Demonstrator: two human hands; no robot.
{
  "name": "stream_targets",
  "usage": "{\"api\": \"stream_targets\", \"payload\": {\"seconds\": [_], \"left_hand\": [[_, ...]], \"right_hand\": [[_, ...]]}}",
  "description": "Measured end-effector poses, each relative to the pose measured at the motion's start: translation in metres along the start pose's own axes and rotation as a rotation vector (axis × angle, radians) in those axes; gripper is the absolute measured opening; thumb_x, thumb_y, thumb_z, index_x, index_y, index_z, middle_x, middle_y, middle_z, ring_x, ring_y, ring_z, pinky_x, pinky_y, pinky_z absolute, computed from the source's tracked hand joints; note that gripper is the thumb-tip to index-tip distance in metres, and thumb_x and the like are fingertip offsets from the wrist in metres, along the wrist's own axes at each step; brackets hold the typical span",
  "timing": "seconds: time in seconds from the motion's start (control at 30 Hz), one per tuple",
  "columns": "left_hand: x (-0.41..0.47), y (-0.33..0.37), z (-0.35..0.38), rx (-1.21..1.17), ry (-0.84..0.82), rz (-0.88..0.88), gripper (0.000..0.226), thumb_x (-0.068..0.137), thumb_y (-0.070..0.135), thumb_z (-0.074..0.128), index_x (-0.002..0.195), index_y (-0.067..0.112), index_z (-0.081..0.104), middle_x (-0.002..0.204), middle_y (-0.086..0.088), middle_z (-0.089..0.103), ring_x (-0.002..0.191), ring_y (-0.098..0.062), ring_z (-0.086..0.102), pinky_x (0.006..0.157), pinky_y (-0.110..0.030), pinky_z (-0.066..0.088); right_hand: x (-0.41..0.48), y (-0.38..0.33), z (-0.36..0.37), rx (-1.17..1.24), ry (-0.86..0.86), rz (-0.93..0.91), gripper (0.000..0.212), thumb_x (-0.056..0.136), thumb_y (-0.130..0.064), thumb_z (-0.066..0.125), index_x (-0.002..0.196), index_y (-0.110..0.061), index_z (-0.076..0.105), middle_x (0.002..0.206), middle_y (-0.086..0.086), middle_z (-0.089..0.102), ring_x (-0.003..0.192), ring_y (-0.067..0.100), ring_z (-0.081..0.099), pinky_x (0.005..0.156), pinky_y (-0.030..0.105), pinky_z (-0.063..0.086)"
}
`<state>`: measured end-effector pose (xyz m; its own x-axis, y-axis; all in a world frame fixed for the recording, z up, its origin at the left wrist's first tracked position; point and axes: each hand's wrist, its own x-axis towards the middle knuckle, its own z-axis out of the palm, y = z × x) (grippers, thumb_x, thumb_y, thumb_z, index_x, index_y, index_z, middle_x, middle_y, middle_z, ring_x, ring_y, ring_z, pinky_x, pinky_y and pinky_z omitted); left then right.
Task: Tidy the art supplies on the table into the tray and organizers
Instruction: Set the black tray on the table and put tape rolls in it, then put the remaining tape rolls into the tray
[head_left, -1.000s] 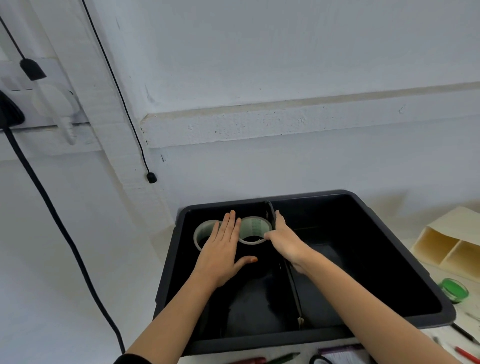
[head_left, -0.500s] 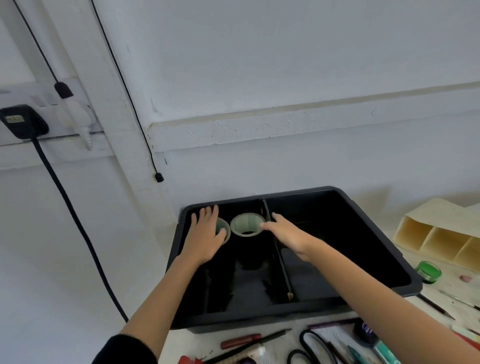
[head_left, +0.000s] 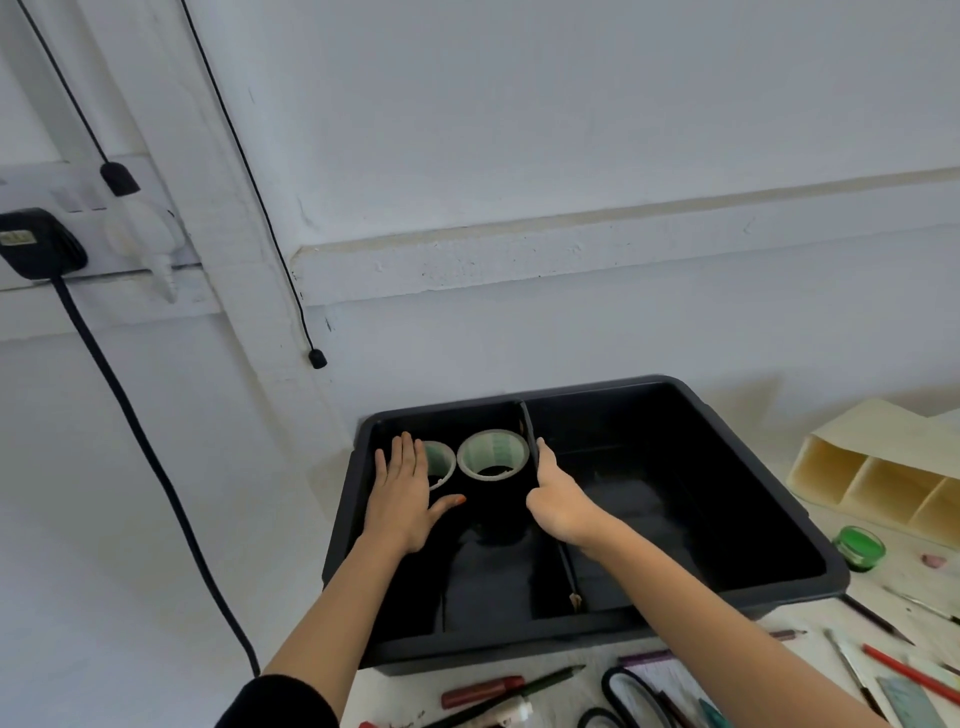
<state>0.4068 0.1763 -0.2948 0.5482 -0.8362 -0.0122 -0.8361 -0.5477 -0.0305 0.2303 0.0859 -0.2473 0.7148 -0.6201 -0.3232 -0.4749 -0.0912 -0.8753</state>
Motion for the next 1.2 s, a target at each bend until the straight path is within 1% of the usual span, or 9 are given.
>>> {"api": "stream_targets", "payload": {"seconds": [0.13, 0.3, 0.4, 0.5, 0.57, 0.67, 0.77, 0.97, 1.2], "left_hand": [[-0.002, 0.005, 0.003, 0.031, 0.083, -0.037, 0.089, 0.089, 0.064, 0.032, 0.149, 0.011, -0.007, 0.155, -0.021, -0.01, 0.144, -0.033, -0.012, 0.115, -0.043, -0.007], [-0.014, 0.013, -0.014, 0.005, 0.024, -0.059, 0.103, 0.086, 0.06, 0.051, 0.148, 0.01, -0.014, 0.153, -0.027, -0.013, 0.143, -0.037, -0.012, 0.114, -0.046, -0.008], [-0.03, 0.026, -0.04, -0.176, -0.011, -0.055, 0.091, 0.089, 0.04, 0.054, 0.15, 0.009, -0.007, 0.155, -0.024, -0.006, 0.144, -0.035, -0.007, 0.116, -0.045, -0.004], [-0.059, 0.05, -0.068, -0.464, 0.085, -0.037, 0.069, 0.093, 0.028, 0.05, 0.15, 0.01, 0.016, 0.154, -0.015, 0.019, 0.143, -0.028, 0.015, 0.115, -0.039, 0.011], [-0.08, 0.071, -0.082, -0.685, 0.178, -0.026, 0.056, 0.093, 0.02, 0.051, 0.145, 0.014, 0.031, 0.142, -0.007, 0.043, 0.122, -0.017, 0.045, 0.097, -0.026, 0.033], [-0.102, 0.109, -0.096, -0.945, 0.273, 0.009, 0.034, 0.092, 0.016, 0.053, 0.126, 0.019, 0.052, 0.119, 0.002, 0.06, 0.097, -0.003, 0.054, 0.08, -0.017, 0.038], [-0.116, 0.153, -0.103, -1.147, 0.301, 0.039, 0.024, 0.091, 0.013, 0.054, 0.113, 0.02, 0.06, 0.103, 0.006, 0.064, 0.097, -0.003, 0.059, 0.075, -0.012, 0.042], [-0.137, 0.247, -0.117, -1.276, 0.26, 0.199, 0.024, 0.09, 0.01, 0.055, 0.109, 0.021, 0.063, 0.098, 0.009, 0.066, 0.09, 0.006, 0.059, 0.073, -0.002, 0.042], [-0.143, 0.363, -0.122, -1.362, 0.116, 0.317, 0.019, 0.091, 0.011, 0.054, 0.104, 0.021, 0.063, 0.097, 0.004, 0.067, 0.092, -0.004, 0.061, 0.072, -0.01, 0.044]], "right_hand": [[-0.001, 0.002, -0.002, -0.014, 0.056, -0.003, 0.077, 0.088, 0.006, 0.033, 0.151, -0.019, -0.005, 0.143, 0.016, 0.04, 0.13, 0.031, 0.041, 0.103, 0.036, 0.038], [-0.008, 0.003, -0.005, 0.063, 0.061, 0.008, 0.078, 0.094, -0.035, 0.05, 0.151, -0.019, -0.001, 0.153, 0.009, 0.027, 0.138, 0.025, 0.03, 0.107, 0.032, 0.028], [-0.022, -0.001, -0.008, 0.085, 0.158, -0.077, 0.076, 0.095, -0.041, 0.048, 0.152, -0.018, 0.003, 0.156, 0.01, 0.018, 0.143, 0.025, 0.02, 0.113, 0.036, 0.022], [-0.046, -0.004, -0.016, 0.076, 0.199, -0.174, 0.064, 0.097, -0.035, 0.046, 0.151, -0.017, 0.015, 0.154, 0.008, 0.024, 0.141, 0.022, 0.024, 0.112, 0.034, 0.022], [-0.064, -0.003, -0.025, 0.041, 0.227, -0.235, 0.057, 0.098, -0.031, 0.046, 0.149, -0.018, 0.023, 0.152, 0.006, 0.03, 0.138, 0.02, 0.031, 0.11, 0.031, 0.026], [-0.093, 0.002, -0.045, 0.018, 0.28, -0.325, 0.048, 0.097, -0.025, 0.048, 0.144, -0.018, 0.036, 0.143, 0.003, 0.043, 0.121, 0.01, 0.046, 0.097, 0.02, 0.034], [-0.122, 0.014, -0.073, 0.041, 0.377, -0.4, 0.04, 0.096, -0.022, 0.051, 0.136, -0.019, 0.048, 0.129, 0.001, 0.056, 0.108, 0.005, 0.053, 0.097, 0.023, 0.043], [-0.177, 0.05, -0.141, 0.246, 0.541, -0.401, 0.02, 0.096, -0.019, 0.049, 0.113, -0.025, 0.06, 0.104, -0.003, 0.067, 0.098, 0.012, 0.063, 0.087, 0.027, 0.052], [-0.234, 0.117, -0.231, 0.308, 0.718, -0.319, 0.023, 0.096, -0.011, 0.048, 0.11, -0.015, 0.065, 0.1, 0.005, 0.07, 0.091, 0.02, 0.065, 0.08, 0.032, 0.052]]}}
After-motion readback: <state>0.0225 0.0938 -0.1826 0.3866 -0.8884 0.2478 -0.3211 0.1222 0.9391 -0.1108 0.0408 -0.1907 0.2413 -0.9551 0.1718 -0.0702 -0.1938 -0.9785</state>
